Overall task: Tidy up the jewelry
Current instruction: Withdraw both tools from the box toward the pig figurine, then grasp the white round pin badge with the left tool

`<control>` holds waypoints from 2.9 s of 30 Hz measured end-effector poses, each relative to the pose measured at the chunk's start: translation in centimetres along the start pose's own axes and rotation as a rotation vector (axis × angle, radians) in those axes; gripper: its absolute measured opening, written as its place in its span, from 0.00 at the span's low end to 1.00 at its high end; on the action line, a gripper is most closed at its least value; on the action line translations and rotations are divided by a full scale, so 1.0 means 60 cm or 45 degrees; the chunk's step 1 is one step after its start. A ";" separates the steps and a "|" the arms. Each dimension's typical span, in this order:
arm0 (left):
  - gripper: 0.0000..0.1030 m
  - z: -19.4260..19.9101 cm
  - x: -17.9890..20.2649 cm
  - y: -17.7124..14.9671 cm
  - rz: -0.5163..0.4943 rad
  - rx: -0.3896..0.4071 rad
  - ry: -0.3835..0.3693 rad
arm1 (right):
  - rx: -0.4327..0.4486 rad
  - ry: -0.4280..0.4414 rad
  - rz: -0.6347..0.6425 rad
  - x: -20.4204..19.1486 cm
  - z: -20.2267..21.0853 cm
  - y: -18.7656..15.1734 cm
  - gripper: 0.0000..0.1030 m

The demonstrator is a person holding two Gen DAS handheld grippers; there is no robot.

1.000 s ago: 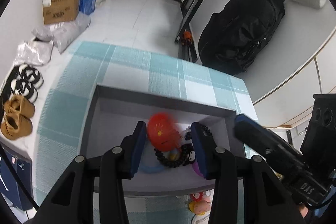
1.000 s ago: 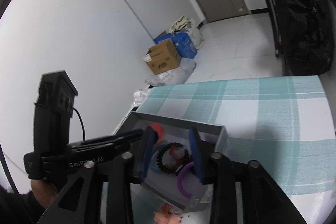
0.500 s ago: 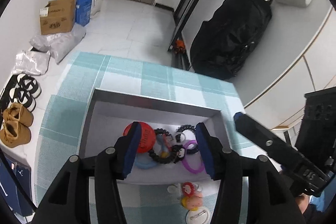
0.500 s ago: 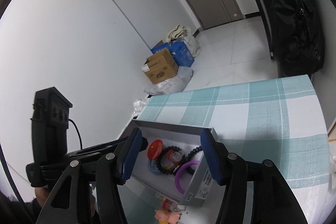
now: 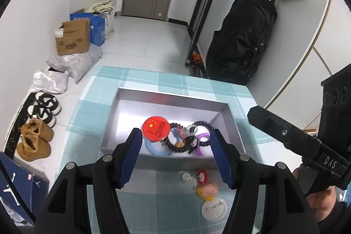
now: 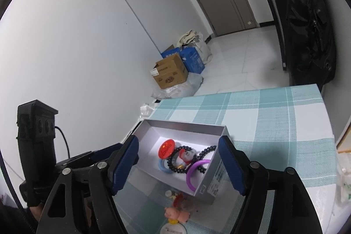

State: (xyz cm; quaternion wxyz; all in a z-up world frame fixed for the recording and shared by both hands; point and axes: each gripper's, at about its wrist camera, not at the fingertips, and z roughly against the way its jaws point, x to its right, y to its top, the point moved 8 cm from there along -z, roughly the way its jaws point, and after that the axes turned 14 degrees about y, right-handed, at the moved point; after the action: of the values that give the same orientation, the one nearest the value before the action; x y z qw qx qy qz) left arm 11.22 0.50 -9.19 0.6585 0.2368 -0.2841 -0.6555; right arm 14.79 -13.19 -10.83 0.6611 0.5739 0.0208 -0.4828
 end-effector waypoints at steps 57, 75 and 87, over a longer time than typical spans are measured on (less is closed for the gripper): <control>0.62 -0.012 0.096 -0.181 -0.343 -0.291 0.096 | -0.104 -0.130 -0.197 0.027 0.100 -0.090 0.95; 0.36 -0.010 0.098 -0.167 -0.283 -0.321 0.027 | -0.140 -0.278 -0.299 0.079 0.101 -0.110 0.95; 0.36 0.002 0.076 -0.130 -0.131 -0.319 -0.075 | -0.166 -0.256 -0.280 0.072 0.086 -0.118 0.95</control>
State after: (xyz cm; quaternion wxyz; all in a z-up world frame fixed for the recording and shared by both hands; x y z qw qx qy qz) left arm 5.38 -4.29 -14.13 0.6398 0.1477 -0.2067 -0.7253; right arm 9.69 -19.01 -16.81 0.6390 0.4729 0.0484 -0.6048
